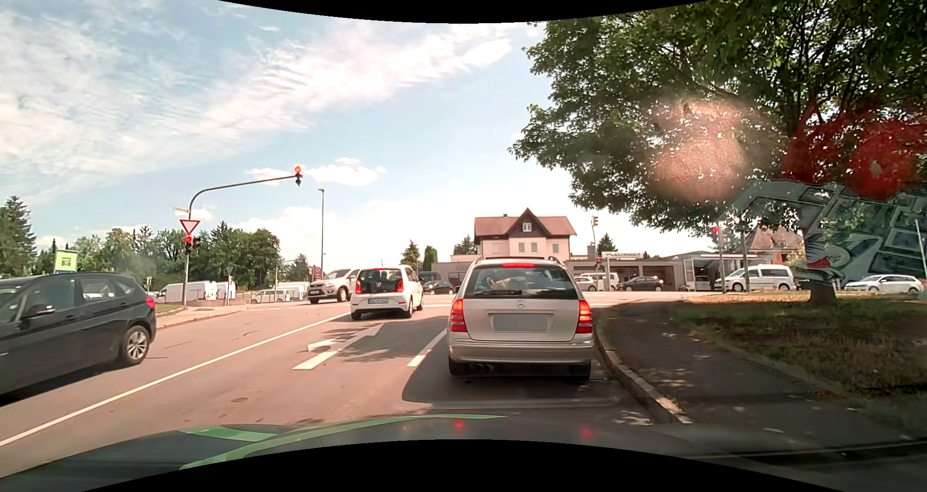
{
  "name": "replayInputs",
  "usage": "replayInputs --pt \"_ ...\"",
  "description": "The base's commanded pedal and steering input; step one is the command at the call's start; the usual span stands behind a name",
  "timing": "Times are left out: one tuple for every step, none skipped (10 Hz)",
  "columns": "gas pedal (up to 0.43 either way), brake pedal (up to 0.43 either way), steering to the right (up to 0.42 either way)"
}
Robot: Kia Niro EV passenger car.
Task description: Follow the waypoints while adhering to traffic rules and regulations
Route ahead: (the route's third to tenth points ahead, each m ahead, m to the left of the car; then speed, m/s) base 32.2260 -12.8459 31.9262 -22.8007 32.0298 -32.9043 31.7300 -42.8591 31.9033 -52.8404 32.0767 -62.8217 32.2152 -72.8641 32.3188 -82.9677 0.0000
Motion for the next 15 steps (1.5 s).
replayInputs --pt "0.0 0.274 0.081" --pt "0.0 0.274 0.081" --pt "0.0 0.274 0.081" --pt "0.0 0.274 0.081" --pt "0.0 0.28 0.081" --pt "0.0 0.274 0.081" --pt "0.0 0.274 0.081" --pt "0.0 0.274 0.081" --pt "0.0 0.274 0.081" --pt "0.0 0.274 0.08" --pt "0.0 0.274 0.081" --pt "0.0 0.274 0.08" --pt "0.0 0.274 0.081" --pt "0.0 0.274 0.081" --pt "0.0 0.28 0.08"
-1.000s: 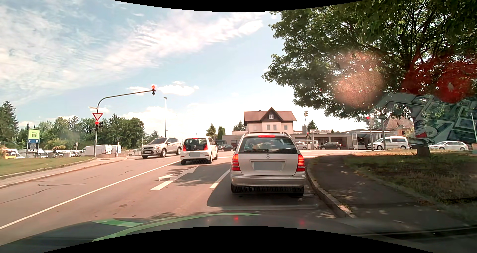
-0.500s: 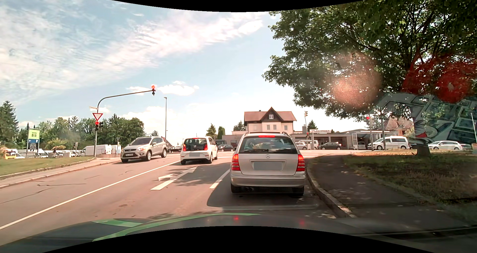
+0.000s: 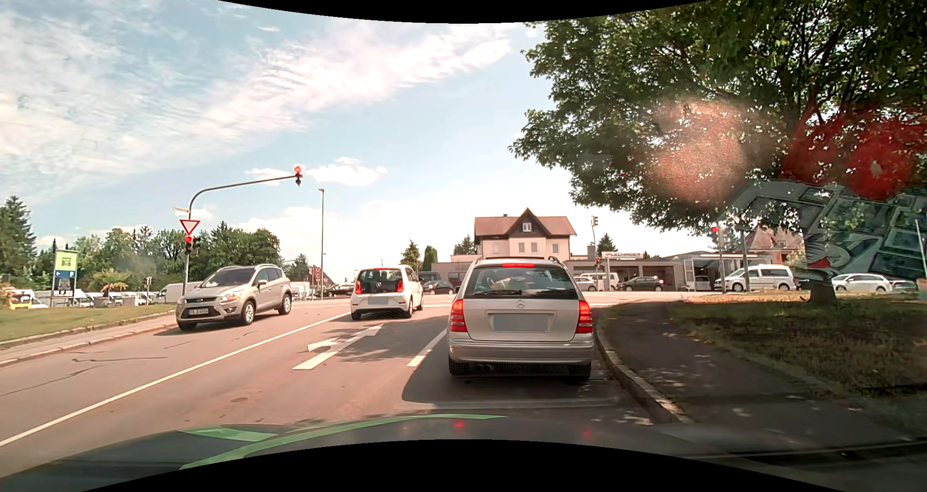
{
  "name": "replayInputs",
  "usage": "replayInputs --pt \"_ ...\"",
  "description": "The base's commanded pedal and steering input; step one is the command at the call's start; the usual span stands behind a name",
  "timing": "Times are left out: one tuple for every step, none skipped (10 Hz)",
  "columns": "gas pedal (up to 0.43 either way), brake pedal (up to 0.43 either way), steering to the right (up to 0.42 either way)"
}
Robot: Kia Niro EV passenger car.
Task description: Follow the waypoints while adhering to traffic rules and regulations
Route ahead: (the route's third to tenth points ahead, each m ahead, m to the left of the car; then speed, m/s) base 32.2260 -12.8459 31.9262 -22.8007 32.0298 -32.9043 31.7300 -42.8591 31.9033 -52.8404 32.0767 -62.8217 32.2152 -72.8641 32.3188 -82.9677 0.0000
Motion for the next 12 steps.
replayInputs --pt "0.0 0.274 0.081" --pt "0.0 0.28 0.081" --pt "0.0 0.28 0.081" --pt "0.0 0.28 0.08" --pt "0.0 0.274 0.081" --pt "0.0 0.28 0.081" --pt "0.0 0.28 0.08" --pt "0.0 0.28 0.08" --pt "0.0 0.28 0.081" --pt "0.0 0.28 0.081" --pt "0.0 0.28 0.08" --pt "0.0 0.28 0.081"
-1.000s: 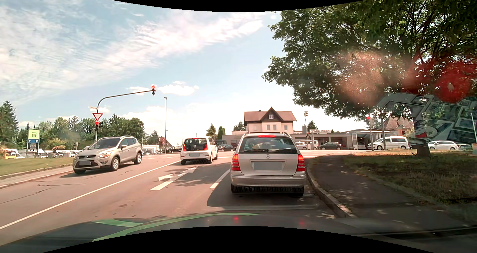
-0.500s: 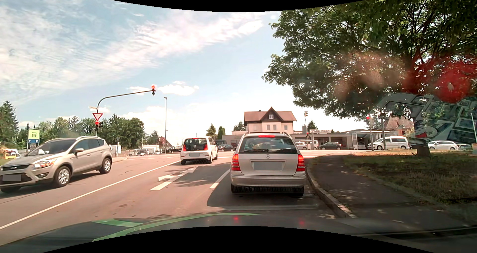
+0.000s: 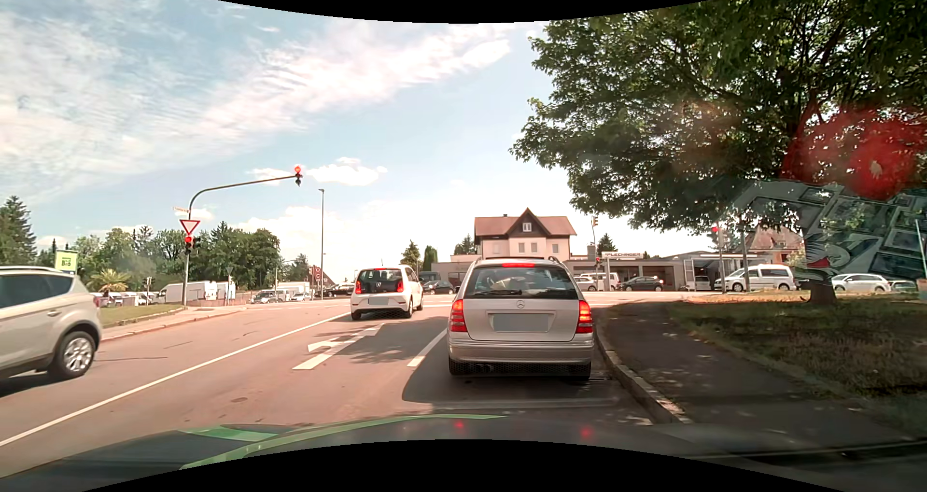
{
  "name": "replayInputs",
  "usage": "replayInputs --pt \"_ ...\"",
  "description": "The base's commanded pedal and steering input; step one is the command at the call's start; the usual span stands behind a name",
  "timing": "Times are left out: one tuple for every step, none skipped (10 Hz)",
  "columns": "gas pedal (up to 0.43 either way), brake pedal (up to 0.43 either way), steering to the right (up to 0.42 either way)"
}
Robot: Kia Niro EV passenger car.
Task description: Follow the waypoints while adhering to traffic rules and regulations
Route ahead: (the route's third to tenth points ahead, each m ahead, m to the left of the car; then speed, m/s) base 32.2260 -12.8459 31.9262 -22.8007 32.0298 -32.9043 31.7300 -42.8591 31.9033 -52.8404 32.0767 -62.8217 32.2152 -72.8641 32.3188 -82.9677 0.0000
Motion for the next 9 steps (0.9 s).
replayInputs --pt "0.0 0.28 0.081" --pt "0.0 0.28 0.08" --pt "0.0 0.28 0.081" --pt "0.0 0.28 0.08" --pt "0.0 0.28 0.081" --pt "0.0 0.28 0.081" --pt "0.0 0.28 0.081" --pt "0.0 0.28 0.081" --pt "0.0 0.28 0.08"
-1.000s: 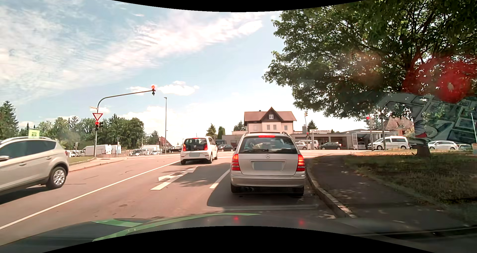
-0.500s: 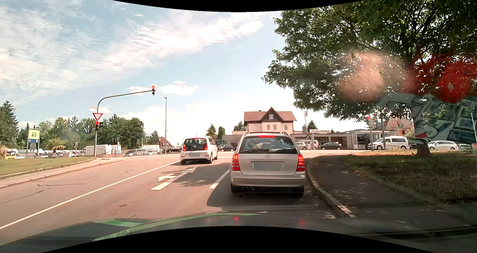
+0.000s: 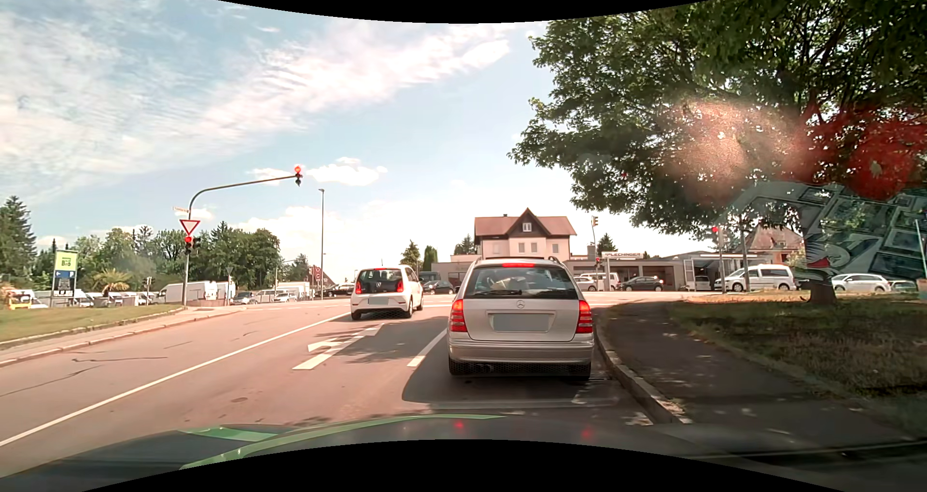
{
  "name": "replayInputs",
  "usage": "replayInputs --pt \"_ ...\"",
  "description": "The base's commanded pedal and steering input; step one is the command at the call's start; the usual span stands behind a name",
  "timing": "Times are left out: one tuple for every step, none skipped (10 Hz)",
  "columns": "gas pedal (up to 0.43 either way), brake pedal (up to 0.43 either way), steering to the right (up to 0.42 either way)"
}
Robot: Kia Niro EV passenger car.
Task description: Follow the waypoints while adhering to traffic rules and regulations
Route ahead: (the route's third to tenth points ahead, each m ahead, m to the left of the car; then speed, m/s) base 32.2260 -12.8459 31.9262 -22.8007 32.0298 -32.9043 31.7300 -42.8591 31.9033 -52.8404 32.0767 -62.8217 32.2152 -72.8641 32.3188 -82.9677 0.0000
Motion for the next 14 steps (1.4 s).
replayInputs --pt "0.0 0.287 0.081" --pt "0.0 0.28 0.081" --pt "0.0 0.287 0.081" --pt "0.0 0.287 0.081" --pt "0.0 0.28 0.08" --pt "0.0 0.287 0.081" --pt "0.0 0.287 0.081" --pt "0.0 0.28 0.081" --pt "0.0 0.287 0.081" --pt "0.0 0.287 0.08" --pt "0.0 0.28 0.08" --pt "0.0 0.28 0.08" --pt "0.0 0.287 0.081" --pt "0.0 0.287 0.081"
